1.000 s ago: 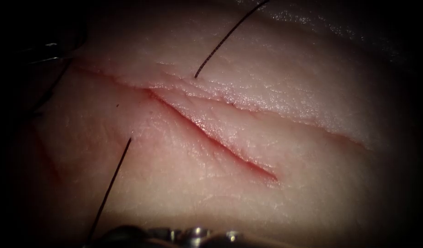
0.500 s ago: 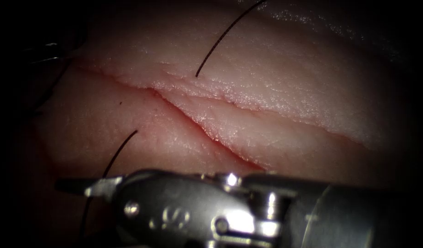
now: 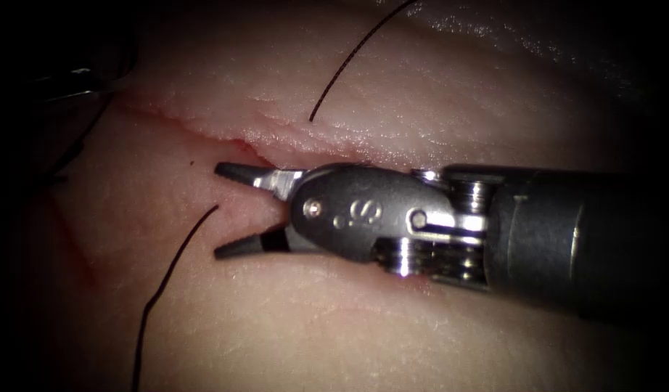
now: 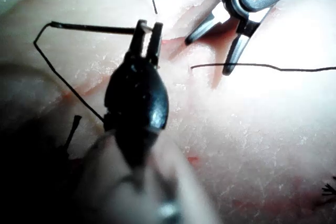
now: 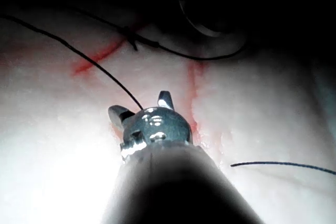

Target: Wound Closure

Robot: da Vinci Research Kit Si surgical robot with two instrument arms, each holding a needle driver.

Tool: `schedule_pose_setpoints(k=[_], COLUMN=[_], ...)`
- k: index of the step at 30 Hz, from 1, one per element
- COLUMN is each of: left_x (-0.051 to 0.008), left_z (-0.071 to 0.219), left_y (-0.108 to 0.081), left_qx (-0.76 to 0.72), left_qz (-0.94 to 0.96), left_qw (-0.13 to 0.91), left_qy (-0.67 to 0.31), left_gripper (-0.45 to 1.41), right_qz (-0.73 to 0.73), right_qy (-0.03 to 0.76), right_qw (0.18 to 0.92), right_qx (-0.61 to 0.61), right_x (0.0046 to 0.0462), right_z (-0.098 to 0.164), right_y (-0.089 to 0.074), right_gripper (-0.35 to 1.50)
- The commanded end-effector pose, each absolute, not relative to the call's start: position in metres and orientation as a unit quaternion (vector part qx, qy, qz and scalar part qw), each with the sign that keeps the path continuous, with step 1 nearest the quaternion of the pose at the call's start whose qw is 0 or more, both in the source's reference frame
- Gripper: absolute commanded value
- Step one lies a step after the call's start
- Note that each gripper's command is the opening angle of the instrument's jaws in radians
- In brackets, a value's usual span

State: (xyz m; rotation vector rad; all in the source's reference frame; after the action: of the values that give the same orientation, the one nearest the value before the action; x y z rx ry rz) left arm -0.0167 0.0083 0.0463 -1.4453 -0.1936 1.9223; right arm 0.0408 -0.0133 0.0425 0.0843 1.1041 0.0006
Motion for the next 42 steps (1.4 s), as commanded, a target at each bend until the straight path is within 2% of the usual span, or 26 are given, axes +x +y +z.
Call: schedule_pose_setpoints(k=[1, 3, 4, 5, 7, 8, 14, 33, 42], left_x=[-0.0172, -0.0172, -0.0172, -0.0172, -0.0172, -0.0172, -0.0172, -0.0172, -0.0172], left_z=[0.047, 0.047, 0.047, 0.047, 0.047, 0.047, 0.047, 0.047, 0.047], left_y=[0.008, 0.008, 0.008, 0.008, 0.008, 0.008, 0.008, 0.008, 0.008], left_qx=[-0.56, -0.56, -0.56, -0.56, -0.56, -0.56, -0.559, -0.559, -0.559], left_qz=[0.744, 0.744, 0.744, 0.744, 0.744, 0.744, 0.745, 0.745, 0.745], left_qw=[0.356, 0.356, 0.356, 0.356, 0.356, 0.356, 0.355, 0.356, 0.356], left_qy=[-0.076, -0.075, -0.077, -0.077, -0.077, -0.077, -0.077, -0.077, -0.077], left_gripper=[-0.45, -0.45, -0.45, -0.45, -0.45, -0.45, -0.45, -0.45, -0.45], right_qz=[-0.004, -0.008, -0.01, -0.011, -0.015, -0.018, -0.02, -0.122, -0.147], right_qy=[0.524, 0.523, 0.523, 0.524, 0.521, 0.516, 0.51, 0.532, 0.536], right_qw=[0.851, 0.852, 0.851, 0.851, 0.852, 0.855, 0.859, 0.821, 0.8], right_qx=[0.04, 0.038, 0.039, 0.039, 0.045, 0.049, 0.046, 0.169, 0.229], right_x=[0.0424, 0.0431, 0.0432, 0.0431, 0.0424, 0.0421, 0.041, 0.0456, 0.0465], right_z=[0.044, 0.045, 0.045, 0.045, 0.044, 0.044, 0.04, 0.032, 0.03], right_y=[-0.014, -0.014, -0.014, -0.014, -0.015, -0.015, -0.014, -0.022, -0.025], right_gripper=[1.35, 1.31, 1.11, 0.84, -0.23, -0.35, -0.35, -0.35, -0.35])
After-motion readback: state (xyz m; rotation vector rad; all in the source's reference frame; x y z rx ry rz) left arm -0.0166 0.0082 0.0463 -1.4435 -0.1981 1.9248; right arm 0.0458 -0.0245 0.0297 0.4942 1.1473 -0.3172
